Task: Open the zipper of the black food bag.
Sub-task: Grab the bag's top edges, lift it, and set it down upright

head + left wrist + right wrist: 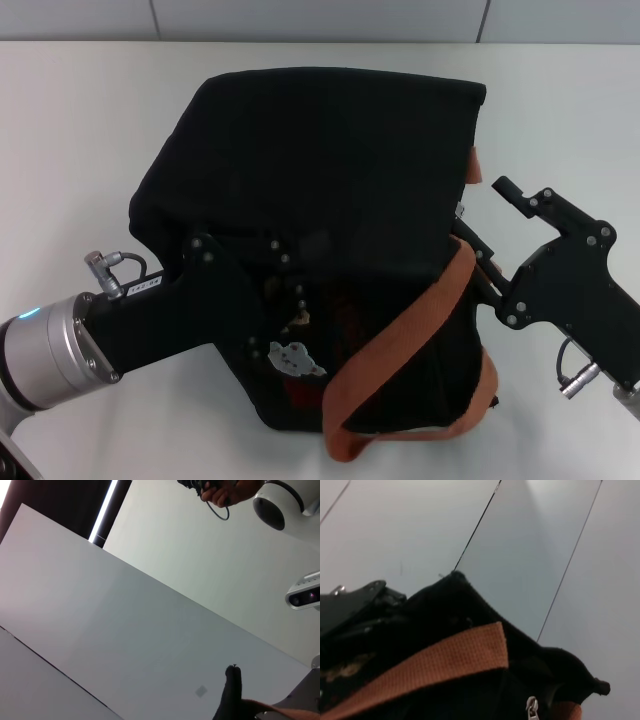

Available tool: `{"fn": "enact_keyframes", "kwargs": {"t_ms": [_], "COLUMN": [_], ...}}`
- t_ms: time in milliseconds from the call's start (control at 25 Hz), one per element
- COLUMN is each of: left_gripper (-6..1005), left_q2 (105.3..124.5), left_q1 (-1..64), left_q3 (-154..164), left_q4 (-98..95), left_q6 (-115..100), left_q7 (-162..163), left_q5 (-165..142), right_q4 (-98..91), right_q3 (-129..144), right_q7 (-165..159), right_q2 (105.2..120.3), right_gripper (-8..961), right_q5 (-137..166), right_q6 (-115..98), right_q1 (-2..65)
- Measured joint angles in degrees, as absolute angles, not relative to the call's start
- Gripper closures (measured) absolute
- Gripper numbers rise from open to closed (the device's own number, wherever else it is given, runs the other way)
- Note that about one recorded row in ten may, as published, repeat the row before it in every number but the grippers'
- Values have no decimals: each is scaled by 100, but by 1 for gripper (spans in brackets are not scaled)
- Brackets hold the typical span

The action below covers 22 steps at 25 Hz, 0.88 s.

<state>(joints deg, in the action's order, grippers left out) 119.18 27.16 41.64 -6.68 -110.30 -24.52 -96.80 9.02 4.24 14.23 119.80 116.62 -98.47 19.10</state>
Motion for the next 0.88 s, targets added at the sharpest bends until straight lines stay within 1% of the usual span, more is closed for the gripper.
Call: {"fn": "enact_keyframes", "kwargs": {"t_ms": [160, 840, 880], "left_gripper": [912, 911, 911], "left_q2": [11918, 11918, 11918], "left_q1": [2716, 2714, 2711], "left_q3": [4158, 4167, 4167], "left_q4": [-668, -668, -668], "left_q6": [-11029, -11047, -11049], "left_q7": [-2452, -2469, -2469], "left_q5": [-9677, -9678, -9679], "right_q4": [1173, 1651, 1662], "right_q3": [363, 248, 216], "right_q7": [2045, 2762, 2765], "right_q2": [11980, 11987, 11988], "right_gripper": [520, 540, 553], "right_q5": [11629, 11617, 11617], "right_q6": [-9717, -9733, -9734], "right_q1": [1892, 1906, 1903]}}
